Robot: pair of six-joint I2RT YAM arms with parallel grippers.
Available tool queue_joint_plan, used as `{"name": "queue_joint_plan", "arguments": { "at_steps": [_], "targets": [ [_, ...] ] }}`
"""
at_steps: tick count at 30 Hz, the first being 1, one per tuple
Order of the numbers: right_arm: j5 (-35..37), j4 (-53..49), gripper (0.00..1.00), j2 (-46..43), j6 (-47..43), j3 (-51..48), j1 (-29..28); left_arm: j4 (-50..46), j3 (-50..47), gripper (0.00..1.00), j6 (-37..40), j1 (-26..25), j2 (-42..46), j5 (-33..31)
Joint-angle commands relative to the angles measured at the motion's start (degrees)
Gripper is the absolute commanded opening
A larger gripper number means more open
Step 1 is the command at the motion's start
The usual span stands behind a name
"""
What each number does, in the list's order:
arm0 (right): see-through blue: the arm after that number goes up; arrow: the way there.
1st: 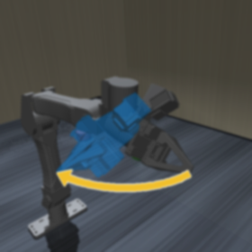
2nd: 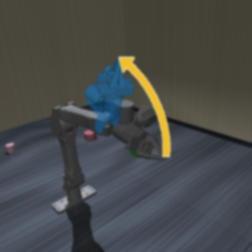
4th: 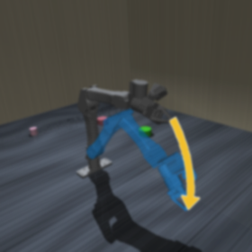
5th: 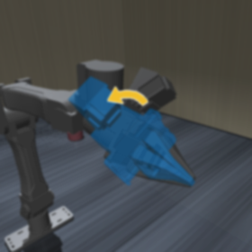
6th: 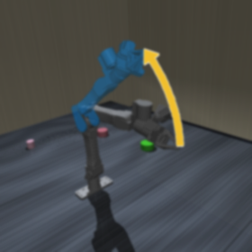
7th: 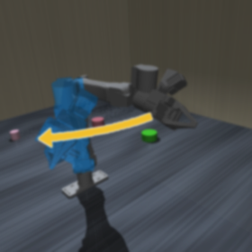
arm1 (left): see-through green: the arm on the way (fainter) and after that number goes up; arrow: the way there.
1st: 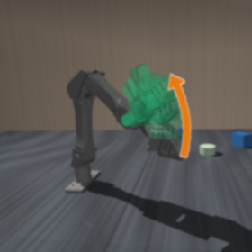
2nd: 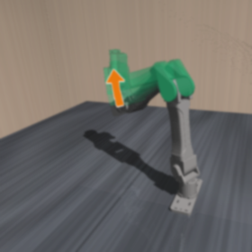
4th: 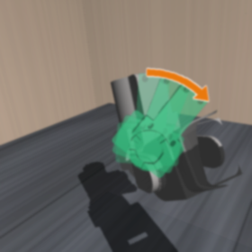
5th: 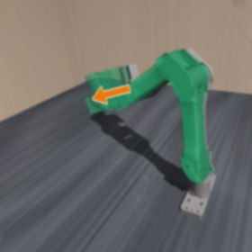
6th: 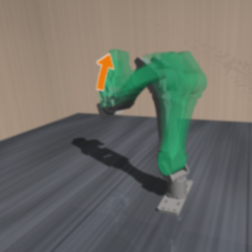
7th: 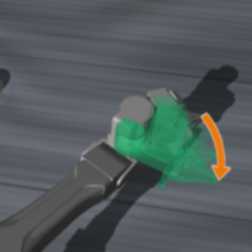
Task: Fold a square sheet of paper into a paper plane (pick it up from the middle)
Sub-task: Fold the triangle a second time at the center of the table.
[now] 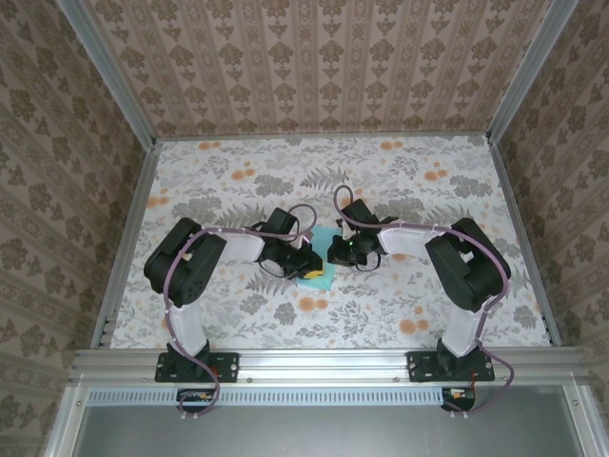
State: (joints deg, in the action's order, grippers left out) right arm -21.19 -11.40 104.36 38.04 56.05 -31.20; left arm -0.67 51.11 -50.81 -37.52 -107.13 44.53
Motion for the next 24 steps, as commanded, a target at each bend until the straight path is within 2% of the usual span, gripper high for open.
{"name": "queue_joint_plan", "arguments": {
  "at_steps": [1, 4, 8, 21, 24],
  "targets": [
    [2.5, -3.6, 0.09, 1.8, -1.9, 0.5, -0.2, -3.5, -0.3, 0.14, 0.1, 0.3, 0.9, -3.1],
    [2.7, -4.5, 0.08, 2.8, -3.4, 0.2, -0.2, -0.4, 0.0, 0.15, 0.8, 0.4, 3.7, -3.1],
    [2.8, -5.4, 0.08, 3.9, -5.0, 0.0, -0.2, -1.5, 1.4, 0.16, 2.9, 0.5, 5.9, -6.0],
    [2.6, -5.4, 0.07, 5.4, -5.8, 0.3, -0.2, -2.4, 3.5, 0.16, 3.7, 0.5, 0.8, -7.3],
    [2.8, -5.6, 0.07, 5.6, -6.0, 0.2, -0.2, -4.6, 3.7, 0.15, 4.0, 0.5, 0.3, -11.2]
  ]
}}
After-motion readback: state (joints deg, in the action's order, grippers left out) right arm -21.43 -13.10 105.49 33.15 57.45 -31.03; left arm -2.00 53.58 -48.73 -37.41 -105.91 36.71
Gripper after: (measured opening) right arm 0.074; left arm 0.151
